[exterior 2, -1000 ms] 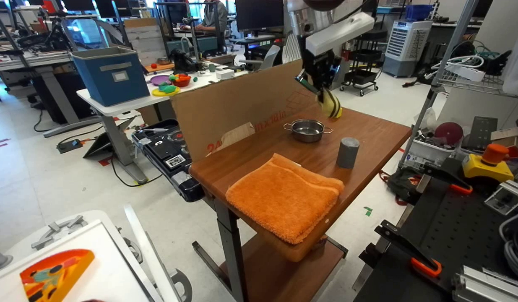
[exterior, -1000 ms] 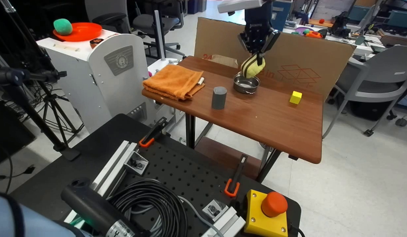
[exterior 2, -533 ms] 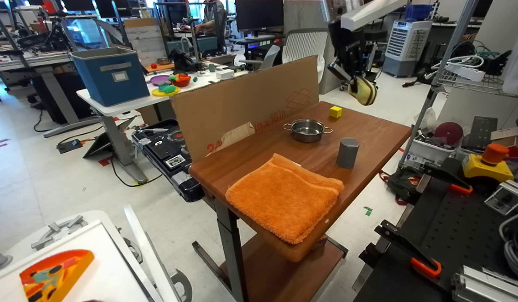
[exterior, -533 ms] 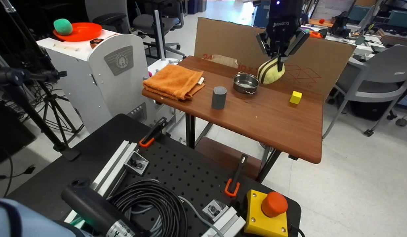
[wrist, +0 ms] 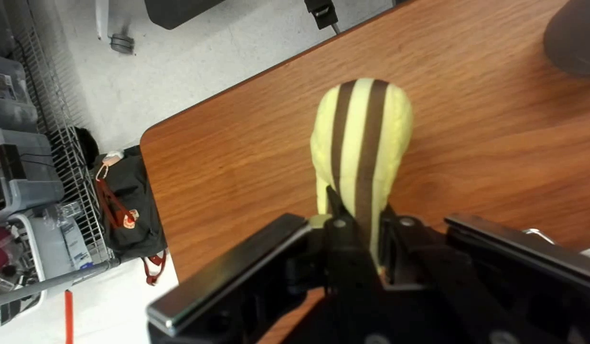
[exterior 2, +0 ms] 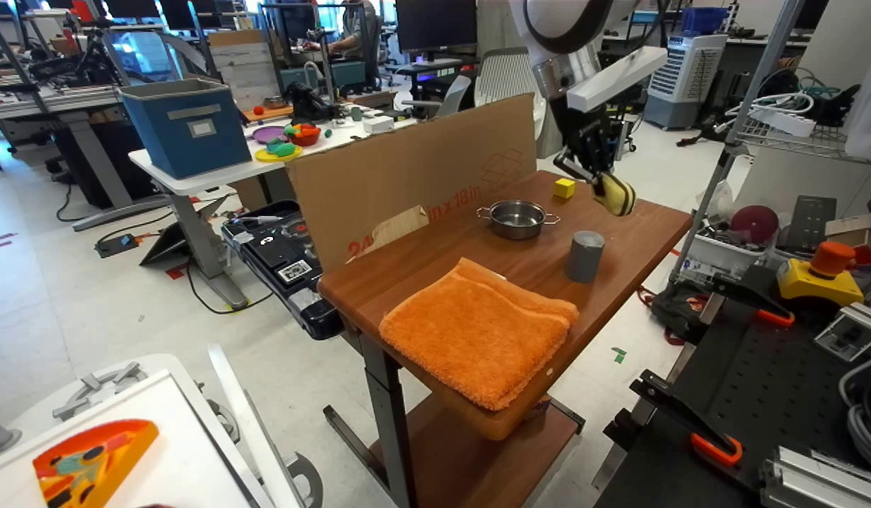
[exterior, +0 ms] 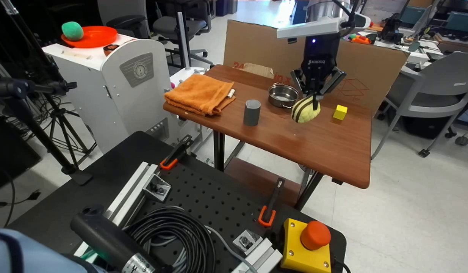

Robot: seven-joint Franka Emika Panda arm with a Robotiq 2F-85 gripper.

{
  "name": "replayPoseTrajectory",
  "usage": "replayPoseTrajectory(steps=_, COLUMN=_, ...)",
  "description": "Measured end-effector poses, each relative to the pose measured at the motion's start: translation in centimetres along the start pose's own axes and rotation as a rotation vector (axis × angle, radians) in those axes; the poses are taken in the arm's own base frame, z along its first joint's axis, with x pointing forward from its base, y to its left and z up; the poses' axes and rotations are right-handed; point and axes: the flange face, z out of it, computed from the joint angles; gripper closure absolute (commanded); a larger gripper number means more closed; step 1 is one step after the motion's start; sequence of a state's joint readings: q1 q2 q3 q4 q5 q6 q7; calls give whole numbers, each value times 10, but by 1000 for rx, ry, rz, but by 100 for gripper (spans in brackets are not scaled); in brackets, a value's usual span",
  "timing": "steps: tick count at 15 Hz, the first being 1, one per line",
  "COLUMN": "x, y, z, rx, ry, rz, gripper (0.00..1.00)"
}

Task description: Remove the plush toy from the pot and put it on the table

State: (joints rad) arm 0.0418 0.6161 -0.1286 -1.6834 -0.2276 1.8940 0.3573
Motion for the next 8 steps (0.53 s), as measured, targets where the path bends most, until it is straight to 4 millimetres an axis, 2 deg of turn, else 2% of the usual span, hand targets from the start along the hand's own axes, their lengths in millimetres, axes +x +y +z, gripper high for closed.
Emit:
replayPoseTrajectory(steps=5, x=21, y=-13, z=25, rx=-22, ry=-16, rz=-6, gripper=97)
replayPoseTrajectory(steps=6, x=24, y=-14, z=29, rx=-26, ry=-17, rz=-6, gripper=62)
replayPoseTrajectory(steps=7, x=27, y=-16, z=32, rx=-30, ry=-18, rz=-7, gripper=61)
replayPoseTrajectory(steps=8, x=29, y=-17, z=34, rx=-34, ry=-18, rz=-9, gripper=54)
